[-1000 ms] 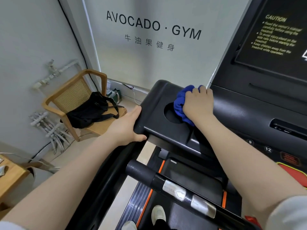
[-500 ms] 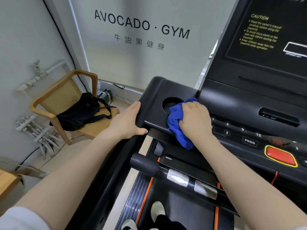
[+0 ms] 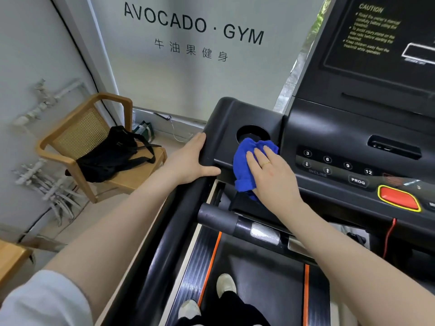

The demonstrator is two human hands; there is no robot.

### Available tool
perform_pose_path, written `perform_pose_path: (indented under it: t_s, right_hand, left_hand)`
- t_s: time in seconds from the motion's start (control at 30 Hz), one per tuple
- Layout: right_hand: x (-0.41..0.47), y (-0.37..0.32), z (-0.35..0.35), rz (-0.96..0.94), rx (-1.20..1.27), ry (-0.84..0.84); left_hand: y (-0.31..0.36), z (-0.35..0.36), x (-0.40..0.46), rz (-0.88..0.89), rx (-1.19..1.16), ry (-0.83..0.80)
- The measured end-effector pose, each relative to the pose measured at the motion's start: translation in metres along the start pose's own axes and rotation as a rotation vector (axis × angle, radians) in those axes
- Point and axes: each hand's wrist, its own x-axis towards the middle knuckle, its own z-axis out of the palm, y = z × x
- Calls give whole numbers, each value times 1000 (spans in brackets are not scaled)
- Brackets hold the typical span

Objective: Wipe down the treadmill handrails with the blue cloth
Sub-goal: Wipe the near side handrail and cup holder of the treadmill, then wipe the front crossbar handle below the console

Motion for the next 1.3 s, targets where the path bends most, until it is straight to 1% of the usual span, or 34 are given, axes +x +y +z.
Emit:
perform_pose_path:
  t_s: [0.1,0.2,0.27,0.33,0.4,0.43,0.47,0.53,0.6,0.63,0.7,0.77,0.8,0.83,0.9,0.97,1.0,1.03,1.13,1.17,1.2,1.23,1.3]
  right_hand:
    - [15,-19,1,-51,-25,70]
    - [33,-50,5,-65,-37,60]
    - [37,-60,10,-64,-77,99]
    - [36,-58,13,-103,-91,145]
    - [33,-47,14,-186,-104,194]
    - [31,-39,14,-255,-135,222]
    - [27,-28,16,-363,-186,251]
    - [13,0,23,-649,-308,279]
    - [-4,24,26,-869,-450,209]
    - [-8,29,28,-916,-523,150]
    - [-4,18,33,-931,-604,38]
    - [11,-5,38,-937,-607,-5]
    - [19,-15,39,-935,-570,9]
    - [25,-23,40,-930,-484,37]
    - [28,-27,36,-867,-238,76]
    - [18,-23,21,-766,-13,43]
    - [11,-21,10,-686,100,3]
    - [5,-19,-1,-566,219,-35]
    - [-13,-20,-42,-36,655,-91]
    - [-16,-26,-49,79,779,-105]
    - [-17,-37,-54,107,824,-123]
    - [-16,-53,-56,85,781,-180]
    - [-17,-88,-49,50,592,-363]
  left_hand:
    - [3,-8,-14,-9,-391,-47]
    - [-2,-6,-27,-35,-498,-52]
    - [-8,-4,-34,-82,-494,-10]
    - [-13,-3,-41,-139,-457,40]
    - [-16,-2,-48,-155,-448,6]
    - [-19,0,-51,-164,-438,-19]
    - [-21,3,-53,-173,-433,-31]
    - [-28,8,-57,-171,-406,-31]
    - [-32,10,-60,-152,-382,-29]
    - [-32,10,-61,-150,-369,-22]
    - [-31,9,-62,-152,-325,-23]
    - [-29,7,-61,-154,-286,-22]
    - [-28,6,-61,-152,-280,-21]
    - [-27,5,-62,-155,-283,-25]
    - [-25,5,-62,-150,-301,-26]
    - [-26,6,-62,-131,-283,-24]
    - [-26,7,-62,-129,-272,-23]
    - [-25,7,-62,-130,-260,-22]
    - [-26,8,-60,-126,-243,-16]
    - [-26,9,-60,-120,-247,-15]
    - [-26,9,-60,-115,-251,-12]
    - [-27,9,-59,-115,-246,-11]
    - [-30,10,-58,-116,-223,-14]
